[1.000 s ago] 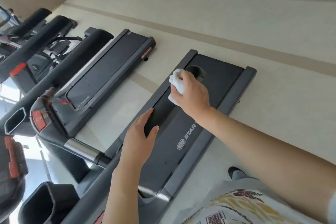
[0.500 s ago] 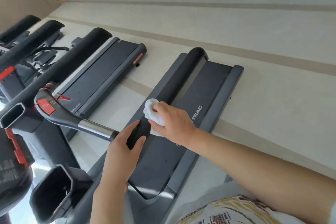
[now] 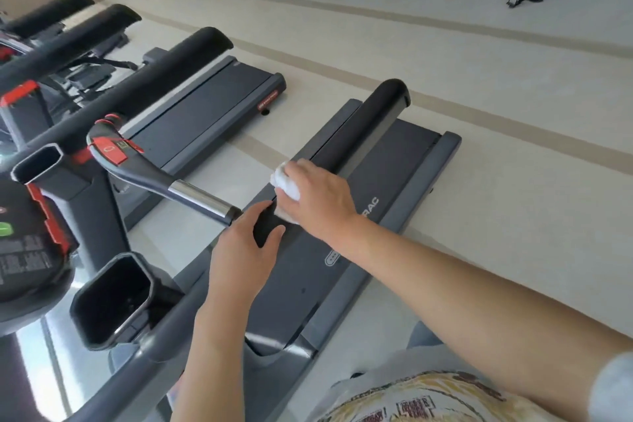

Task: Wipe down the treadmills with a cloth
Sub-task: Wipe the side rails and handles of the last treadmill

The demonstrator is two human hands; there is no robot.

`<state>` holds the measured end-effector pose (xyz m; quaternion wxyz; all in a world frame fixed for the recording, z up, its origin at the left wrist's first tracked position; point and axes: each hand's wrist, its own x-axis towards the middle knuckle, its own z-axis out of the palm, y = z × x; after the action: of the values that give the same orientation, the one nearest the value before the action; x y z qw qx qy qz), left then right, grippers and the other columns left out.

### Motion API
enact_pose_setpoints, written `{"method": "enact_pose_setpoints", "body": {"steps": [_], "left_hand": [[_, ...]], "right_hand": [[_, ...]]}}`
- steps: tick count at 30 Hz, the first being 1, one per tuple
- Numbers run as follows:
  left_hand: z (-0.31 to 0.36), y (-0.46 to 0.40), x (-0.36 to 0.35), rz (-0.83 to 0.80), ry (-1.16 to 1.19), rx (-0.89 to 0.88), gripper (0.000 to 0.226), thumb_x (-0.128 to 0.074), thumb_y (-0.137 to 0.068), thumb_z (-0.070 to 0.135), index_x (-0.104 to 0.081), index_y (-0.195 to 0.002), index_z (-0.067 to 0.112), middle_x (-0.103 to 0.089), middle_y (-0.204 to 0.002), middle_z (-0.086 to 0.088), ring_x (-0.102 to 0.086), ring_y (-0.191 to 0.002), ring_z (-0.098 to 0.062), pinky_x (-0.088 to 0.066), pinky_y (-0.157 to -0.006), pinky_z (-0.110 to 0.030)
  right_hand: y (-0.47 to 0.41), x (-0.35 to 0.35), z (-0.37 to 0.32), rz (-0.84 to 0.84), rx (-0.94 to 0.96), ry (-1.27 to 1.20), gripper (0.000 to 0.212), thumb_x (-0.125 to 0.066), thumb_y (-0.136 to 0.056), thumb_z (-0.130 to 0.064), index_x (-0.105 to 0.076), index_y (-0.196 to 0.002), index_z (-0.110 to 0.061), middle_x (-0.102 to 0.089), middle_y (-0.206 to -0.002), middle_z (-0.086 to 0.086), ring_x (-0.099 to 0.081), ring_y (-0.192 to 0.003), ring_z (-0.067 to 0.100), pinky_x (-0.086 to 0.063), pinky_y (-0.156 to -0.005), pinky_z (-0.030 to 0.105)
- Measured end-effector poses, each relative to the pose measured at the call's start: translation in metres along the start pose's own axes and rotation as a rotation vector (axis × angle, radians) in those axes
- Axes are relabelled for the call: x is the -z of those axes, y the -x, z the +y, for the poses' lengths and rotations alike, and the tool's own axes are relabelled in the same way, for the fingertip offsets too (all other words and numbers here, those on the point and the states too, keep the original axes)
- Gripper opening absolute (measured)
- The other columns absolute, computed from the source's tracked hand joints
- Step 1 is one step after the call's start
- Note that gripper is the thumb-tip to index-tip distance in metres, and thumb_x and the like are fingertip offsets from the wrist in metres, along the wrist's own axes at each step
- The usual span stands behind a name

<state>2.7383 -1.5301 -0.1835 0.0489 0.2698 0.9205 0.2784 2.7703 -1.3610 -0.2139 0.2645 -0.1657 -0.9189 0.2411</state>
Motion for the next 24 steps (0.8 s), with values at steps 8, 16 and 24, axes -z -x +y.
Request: {"method": "enact_pose_setpoints", "body": {"steps": [8,16,24], "left_hand": [[-0.004,0.009,-0.001,0.036,-0.032,0.079,0.053,-0.074,-0.09,0.033,-0.056,-0.138,0.045,-0.067,-0.108,0.023,-0.057,-0.094,-0.007,-0.048,-0.082,-0.032],[0.007,0.005,-0.014,0.165,-0.089,0.139,0.047,-0.079,-0.085,0.048,-0.06,-0.128,0.046,-0.064,-0.102,0.025,-0.061,-0.098,-0.01,-0.044,-0.078,-0.031],[0.019,-0.001,-0.022,0.228,-0.098,0.19,0.036,-0.079,-0.08,0.056,-0.064,-0.111,0.043,-0.066,-0.094,0.02,-0.062,-0.09,-0.012,-0.042,-0.066,-0.03]], "right_hand": [[-0.014,0.023,0.044,-0.072,0.097,-0.038,0.034,-0.06,-0.096,-0.048,-0.062,-0.121,-0.026,-0.065,-0.116,-0.001,-0.068,-0.097,0.03,-0.053,-0.074,0.038],[-0.073,0.065,0.116,0.038,-0.236,0.093,0.023,-0.047,-0.103,-0.038,-0.053,-0.104,-0.016,-0.06,-0.094,-0.004,-0.061,-0.087,0.026,-0.038,-0.069,0.033],[-0.016,0.013,0.009,-0.237,0.414,-0.045,0.027,-0.071,-0.091,-0.037,-0.068,-0.105,-0.014,-0.066,-0.09,0.001,-0.066,-0.069,0.027,-0.041,-0.052,0.029]]}}
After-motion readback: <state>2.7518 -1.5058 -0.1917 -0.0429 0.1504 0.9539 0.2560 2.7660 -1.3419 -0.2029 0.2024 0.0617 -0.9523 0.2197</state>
